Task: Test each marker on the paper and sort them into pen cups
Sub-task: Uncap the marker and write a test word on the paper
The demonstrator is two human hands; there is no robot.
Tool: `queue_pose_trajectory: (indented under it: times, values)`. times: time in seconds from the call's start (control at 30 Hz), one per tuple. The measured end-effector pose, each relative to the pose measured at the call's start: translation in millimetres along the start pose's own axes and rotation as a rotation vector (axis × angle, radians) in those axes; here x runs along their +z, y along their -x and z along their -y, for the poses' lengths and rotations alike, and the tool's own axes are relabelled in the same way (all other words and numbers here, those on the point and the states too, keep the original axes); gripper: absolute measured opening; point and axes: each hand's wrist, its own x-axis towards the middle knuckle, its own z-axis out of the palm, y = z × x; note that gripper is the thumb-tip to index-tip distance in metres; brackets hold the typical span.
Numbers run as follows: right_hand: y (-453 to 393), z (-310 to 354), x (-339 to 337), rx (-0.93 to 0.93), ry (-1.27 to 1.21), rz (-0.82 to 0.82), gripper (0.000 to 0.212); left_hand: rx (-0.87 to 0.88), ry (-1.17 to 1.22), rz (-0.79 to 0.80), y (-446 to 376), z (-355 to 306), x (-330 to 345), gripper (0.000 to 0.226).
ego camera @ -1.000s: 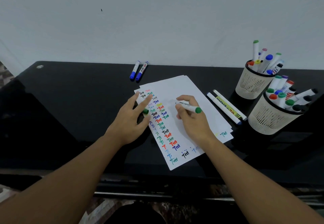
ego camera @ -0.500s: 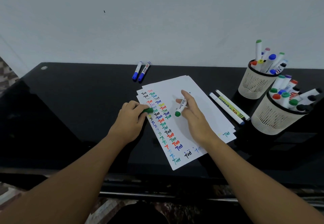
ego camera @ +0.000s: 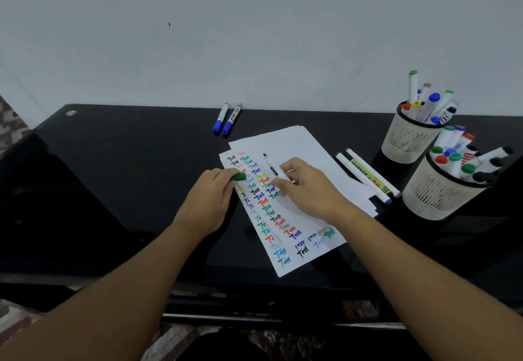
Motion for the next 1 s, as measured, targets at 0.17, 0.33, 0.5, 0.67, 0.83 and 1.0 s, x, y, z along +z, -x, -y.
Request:
queue_pose_trajectory:
  times: [0.17,0.33,0.5,0.67,0.83,1.0]
  values:
    - [0,2,-2,0.070,-0.183,-0.013,0.008,-0.002,-0.003,-0.006,-1,-1,0,0.036]
    - [1,-1,-4,-0.103,0.350,-0.027,0.023,-0.015,0.000,-0.001,-1,-1,0,0.038]
    - [-10,-2,-3,-0.144,0.530,-0.024,0.032,-0.008,0.009,-0.014,0,-4,-3,0.038]
    - [-18,-5,1,-0.184,0.520,-0.023,0.032,0.008,0.009,-0.013,1,-7,-4,0.038]
    - [-23,-7,1,-0.240,0.530,-0.045,0.031,0.019,0.010,-0.010,1,-7,-5,0.039]
    - [-25,-3,5,-0.314,0.556,-0.034,0.030,0.044,0.006,-0.005,2,-8,-6,0.038]
